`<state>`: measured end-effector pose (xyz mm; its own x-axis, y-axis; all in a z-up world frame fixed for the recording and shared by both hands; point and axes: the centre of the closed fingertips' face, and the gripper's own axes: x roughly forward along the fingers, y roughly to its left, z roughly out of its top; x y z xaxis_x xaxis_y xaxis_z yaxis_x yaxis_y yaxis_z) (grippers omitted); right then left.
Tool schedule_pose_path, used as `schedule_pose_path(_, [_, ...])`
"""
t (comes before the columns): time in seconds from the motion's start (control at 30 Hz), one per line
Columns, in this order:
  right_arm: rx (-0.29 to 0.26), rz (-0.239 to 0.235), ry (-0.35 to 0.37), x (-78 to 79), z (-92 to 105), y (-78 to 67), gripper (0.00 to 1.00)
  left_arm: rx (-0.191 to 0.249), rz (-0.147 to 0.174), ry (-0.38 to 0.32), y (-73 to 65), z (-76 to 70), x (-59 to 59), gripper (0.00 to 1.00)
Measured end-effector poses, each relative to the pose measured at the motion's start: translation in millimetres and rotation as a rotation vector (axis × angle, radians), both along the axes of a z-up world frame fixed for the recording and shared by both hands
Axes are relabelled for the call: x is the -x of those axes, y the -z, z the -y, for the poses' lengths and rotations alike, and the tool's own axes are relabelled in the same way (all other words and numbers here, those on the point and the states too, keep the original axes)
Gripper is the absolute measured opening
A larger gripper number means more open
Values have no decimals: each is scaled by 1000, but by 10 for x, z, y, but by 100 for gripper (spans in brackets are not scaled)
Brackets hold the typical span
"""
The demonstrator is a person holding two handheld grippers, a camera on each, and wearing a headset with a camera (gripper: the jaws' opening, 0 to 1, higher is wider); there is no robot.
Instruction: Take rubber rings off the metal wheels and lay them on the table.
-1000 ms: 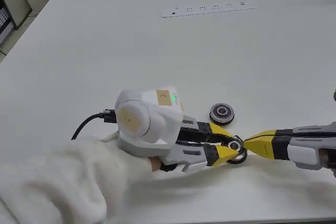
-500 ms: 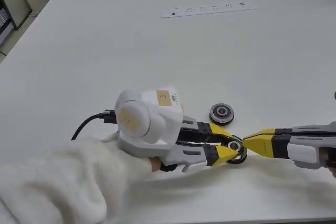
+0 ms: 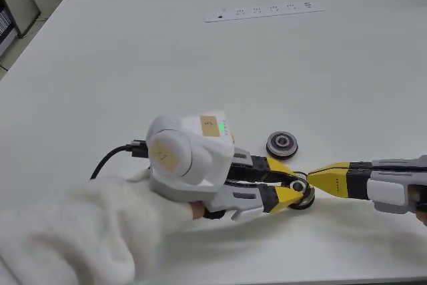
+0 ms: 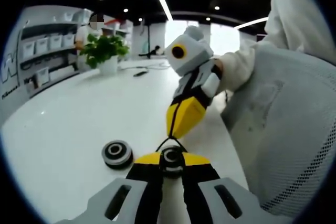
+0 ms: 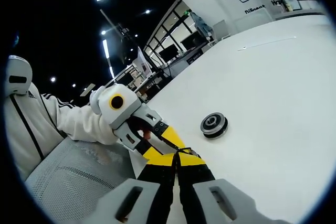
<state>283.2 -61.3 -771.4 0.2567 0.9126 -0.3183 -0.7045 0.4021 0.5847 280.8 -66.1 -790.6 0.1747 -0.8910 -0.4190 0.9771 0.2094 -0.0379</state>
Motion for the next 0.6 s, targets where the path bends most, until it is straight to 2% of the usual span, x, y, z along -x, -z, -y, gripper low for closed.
schedule_pose_path(0.1, [28, -10, 11, -18, 21, 59, 0, -10, 9, 3, 0, -10, 5, 15])
schedule_pose_path(0.13, [31, -18, 14, -19, 26, 71, 0, -27, 38, 13, 2, -20, 13, 15])
schedule_pose_path(0.17, [31, -24, 19, -23, 33, 80, 0, -33, 42, 13, 1, -22, 22, 14])
schedule_pose_path(0.4, [43, -56, 33, -27, 59, 141, 0, -43, 13, 5, 6, -32, 20, 15])
schedule_pose_path(0.47, [41, -59, 31, -22, 56, 142, 0, -47, -3, 3, 2, -27, 29, 16])
schedule_pose_path(0.6, [45, -60, 28, -19, 57, 149, 0, -63, -13, 1, 1, -21, 30, 17])
